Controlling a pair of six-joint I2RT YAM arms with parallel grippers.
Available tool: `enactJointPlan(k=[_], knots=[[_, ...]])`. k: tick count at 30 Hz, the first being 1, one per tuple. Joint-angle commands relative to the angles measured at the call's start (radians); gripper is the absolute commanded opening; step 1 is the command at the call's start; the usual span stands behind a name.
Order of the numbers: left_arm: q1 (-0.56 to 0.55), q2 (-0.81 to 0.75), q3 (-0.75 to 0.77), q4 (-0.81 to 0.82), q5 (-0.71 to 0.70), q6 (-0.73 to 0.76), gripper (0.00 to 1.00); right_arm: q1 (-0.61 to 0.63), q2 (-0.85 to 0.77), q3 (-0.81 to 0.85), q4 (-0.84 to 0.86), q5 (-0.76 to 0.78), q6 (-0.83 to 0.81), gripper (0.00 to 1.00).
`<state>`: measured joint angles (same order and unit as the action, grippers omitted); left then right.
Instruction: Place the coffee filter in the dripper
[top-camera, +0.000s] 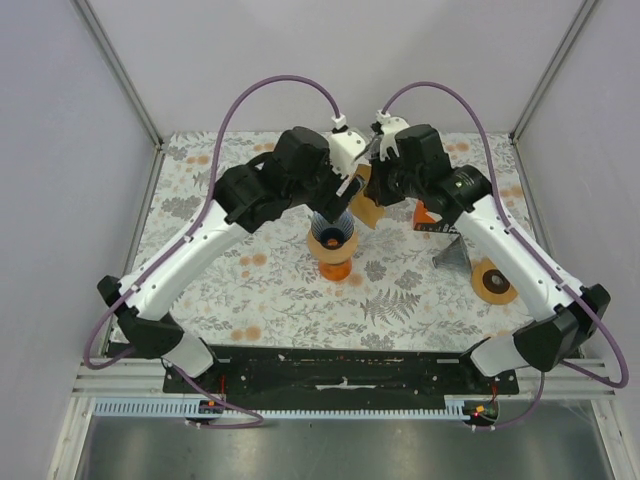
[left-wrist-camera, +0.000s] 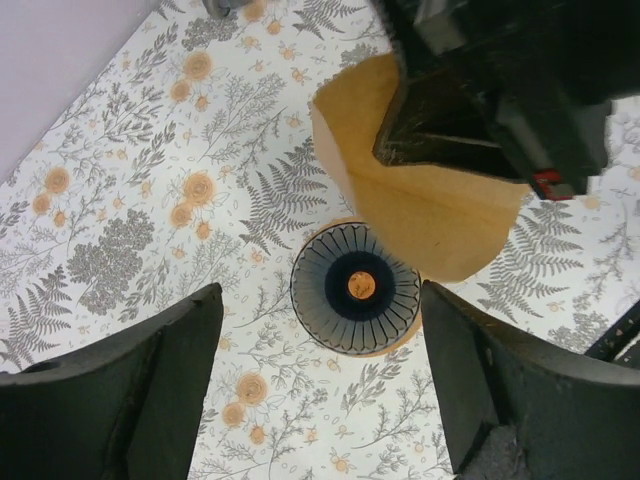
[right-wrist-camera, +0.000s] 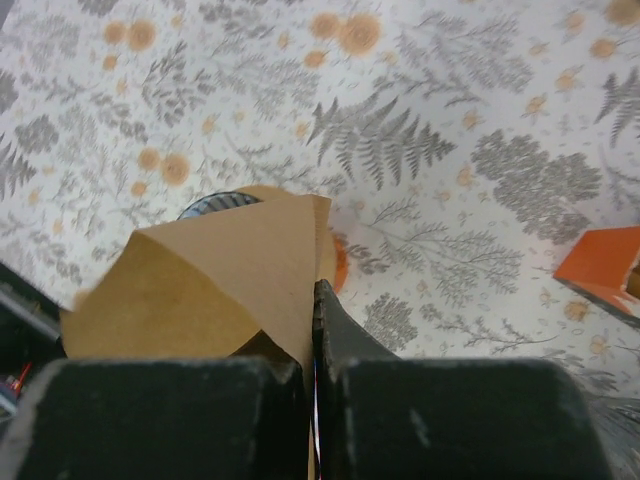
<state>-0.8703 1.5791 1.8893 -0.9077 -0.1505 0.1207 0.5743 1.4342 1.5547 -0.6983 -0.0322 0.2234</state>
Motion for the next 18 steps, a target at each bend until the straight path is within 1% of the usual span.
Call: enactJointPlan(k=[1, 4, 11, 16, 18], knots=[[0.023, -0.09, 0.037, -0.04, 0.058, 0.033, 0.87, -0.004, 0.086, 0.129, -0.206, -0.24, -0.032, 0.0], [0.057, -0.094, 0.004, -0.037, 0.083, 0.016, 0.87, -0.001, 0.152, 0.176, -0.266, -0.304, -0.039, 0.0], [0.126, -0.062, -0.056, -0.023, 0.186, -0.053, 0.87, 0.041, 0.268, 0.272, -0.346, -0.262, -0.05, 0.0], [0.143, -0.034, -0.099, 0.012, 0.218, -0.099, 0.86, 0.065, 0.345, 0.34, -0.385, -0.232, -0.052, 0.0], [0.145, -0.024, -0.116, 0.015, 0.229, -0.104, 0.83, 0.071, 0.362, 0.35, -0.389, -0.222, -0.052, 0.0]])
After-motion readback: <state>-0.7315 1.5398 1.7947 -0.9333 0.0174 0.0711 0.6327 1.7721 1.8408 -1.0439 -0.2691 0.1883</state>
